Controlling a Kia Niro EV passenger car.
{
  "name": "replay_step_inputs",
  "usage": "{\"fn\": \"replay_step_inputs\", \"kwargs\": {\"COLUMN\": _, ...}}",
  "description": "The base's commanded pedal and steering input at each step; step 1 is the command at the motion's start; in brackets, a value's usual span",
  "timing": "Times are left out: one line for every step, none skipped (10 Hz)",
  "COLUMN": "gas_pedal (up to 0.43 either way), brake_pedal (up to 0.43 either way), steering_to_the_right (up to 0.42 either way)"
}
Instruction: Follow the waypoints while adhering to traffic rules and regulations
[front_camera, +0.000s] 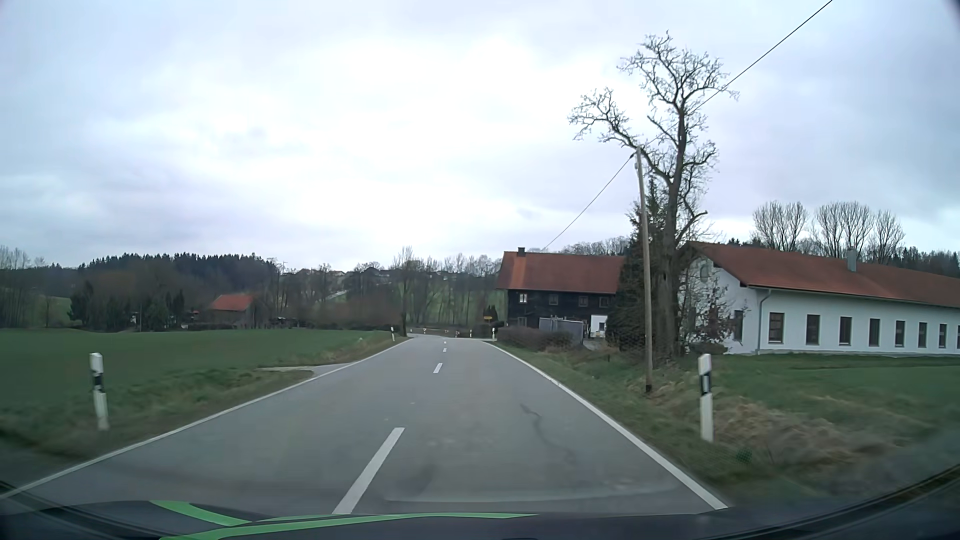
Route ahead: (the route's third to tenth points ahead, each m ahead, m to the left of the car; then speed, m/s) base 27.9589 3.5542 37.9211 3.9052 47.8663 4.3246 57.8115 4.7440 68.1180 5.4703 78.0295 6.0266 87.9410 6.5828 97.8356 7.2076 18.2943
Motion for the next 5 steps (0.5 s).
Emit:
{"fn": "replay_step_inputs", "kwargs": {"gas_pedal": 0.000, "brake_pedal": 0.098, "steering_to_the_right": -0.001}}
{"fn": "replay_step_inputs", "kwargs": {"gas_pedal": 0.000, "brake_pedal": 0.104, "steering_to_the_right": -0.002}}
{"fn": "replay_step_inputs", "kwargs": {"gas_pedal": 0.000, "brake_pedal": 0.110, "steering_to_the_right": -0.002}}
{"fn": "replay_step_inputs", "kwargs": {"gas_pedal": 0.000, "brake_pedal": 0.110, "steering_to_the_right": -0.003}}
{"fn": "replay_step_inputs", "kwargs": {"gas_pedal": 0.000, "brake_pedal": 0.116, "steering_to_the_right": -0.004}}
